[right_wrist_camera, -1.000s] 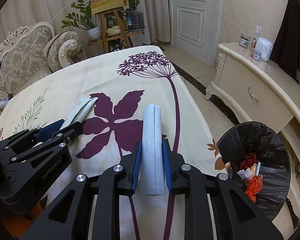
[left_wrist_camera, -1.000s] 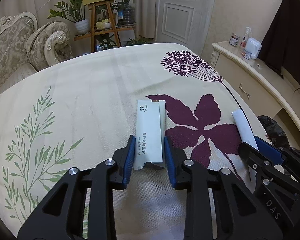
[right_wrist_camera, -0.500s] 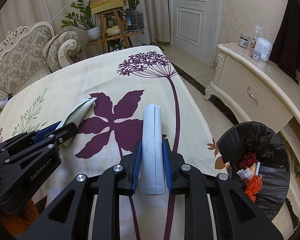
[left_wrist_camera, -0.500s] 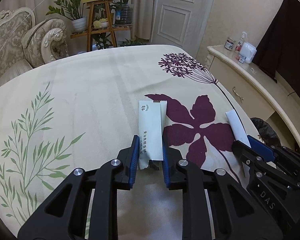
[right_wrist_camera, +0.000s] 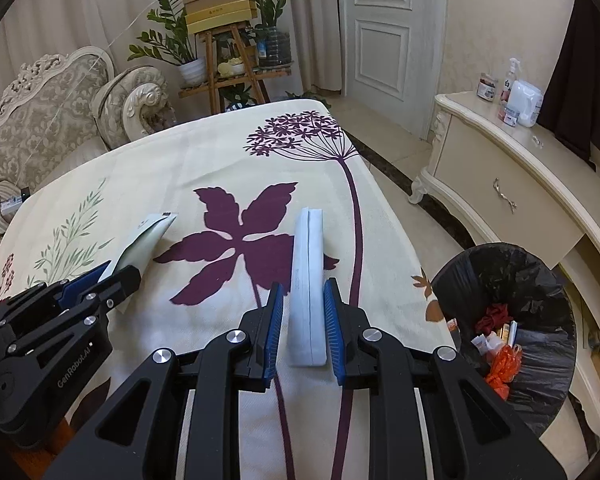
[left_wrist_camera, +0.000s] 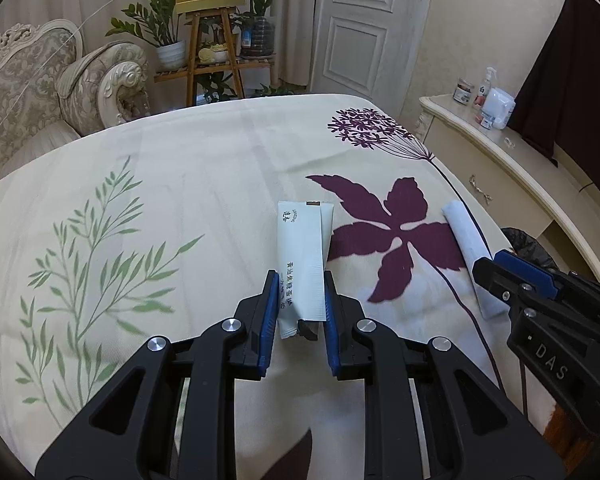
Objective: Collect trash
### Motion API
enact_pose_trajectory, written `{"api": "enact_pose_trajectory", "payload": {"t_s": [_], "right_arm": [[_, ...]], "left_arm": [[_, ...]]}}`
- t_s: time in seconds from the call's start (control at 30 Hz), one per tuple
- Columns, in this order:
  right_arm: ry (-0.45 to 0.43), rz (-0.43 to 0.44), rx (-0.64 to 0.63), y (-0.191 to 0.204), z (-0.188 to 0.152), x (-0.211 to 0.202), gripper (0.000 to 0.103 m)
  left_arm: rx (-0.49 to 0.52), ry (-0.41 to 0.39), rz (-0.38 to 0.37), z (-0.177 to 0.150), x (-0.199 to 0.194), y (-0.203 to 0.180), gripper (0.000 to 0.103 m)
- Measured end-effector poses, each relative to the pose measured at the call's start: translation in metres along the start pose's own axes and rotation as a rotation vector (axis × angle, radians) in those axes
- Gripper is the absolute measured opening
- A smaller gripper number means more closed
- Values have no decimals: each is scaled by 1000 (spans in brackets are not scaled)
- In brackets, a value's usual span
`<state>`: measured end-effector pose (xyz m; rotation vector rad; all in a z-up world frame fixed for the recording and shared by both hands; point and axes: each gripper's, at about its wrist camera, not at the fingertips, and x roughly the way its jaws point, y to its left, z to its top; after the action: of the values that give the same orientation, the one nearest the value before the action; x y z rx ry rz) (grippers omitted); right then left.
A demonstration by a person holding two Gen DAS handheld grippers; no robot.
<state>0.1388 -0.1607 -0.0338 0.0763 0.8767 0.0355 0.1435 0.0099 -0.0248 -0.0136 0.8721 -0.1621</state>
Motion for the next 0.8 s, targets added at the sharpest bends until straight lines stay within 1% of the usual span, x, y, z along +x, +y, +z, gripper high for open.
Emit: {"api": "enact_pose_trajectory", "payload": {"t_s": [0.27,0.43,0.63,0.8], "right_arm": [[-13,-8,0,1,-14,-21,22],[-25,-21,8,-6,-26,-37,22],[-35,-45,38,-22,-41,-55,22],[-45,-80,77,-46,-54,-69,22]], "left_arm": [[6,-12,0,-15,-19,-3,20],[11,-23,-9,-24,-32,-9,20],[36,-39,-37,-35,-47,-33,20],[79,-56,-86,-40,-56,-64,20]]}}
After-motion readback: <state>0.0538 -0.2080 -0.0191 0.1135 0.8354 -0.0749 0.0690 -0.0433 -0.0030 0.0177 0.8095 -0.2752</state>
